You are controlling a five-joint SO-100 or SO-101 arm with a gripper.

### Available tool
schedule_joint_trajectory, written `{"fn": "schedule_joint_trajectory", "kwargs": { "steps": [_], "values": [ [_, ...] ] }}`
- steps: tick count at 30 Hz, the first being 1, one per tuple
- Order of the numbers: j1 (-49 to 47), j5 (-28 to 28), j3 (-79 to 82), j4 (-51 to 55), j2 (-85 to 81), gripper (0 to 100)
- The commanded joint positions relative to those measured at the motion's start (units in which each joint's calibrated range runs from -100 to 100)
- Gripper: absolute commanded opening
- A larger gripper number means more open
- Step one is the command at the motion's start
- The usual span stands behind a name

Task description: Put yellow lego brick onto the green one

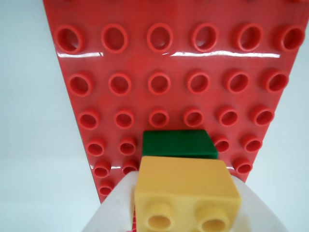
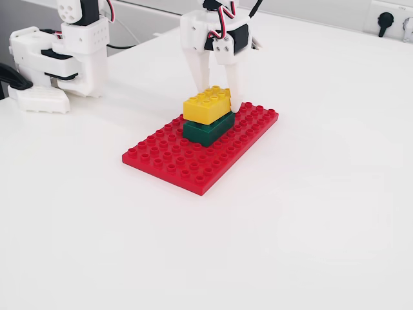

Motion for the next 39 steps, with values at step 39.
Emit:
{"fn": "schedule_joint_trajectory", "kwargs": {
  "steps": [39],
  "values": [
    [-1.80, -1.01, -1.16, -0.11, -0.99, 15]
  ]
}}
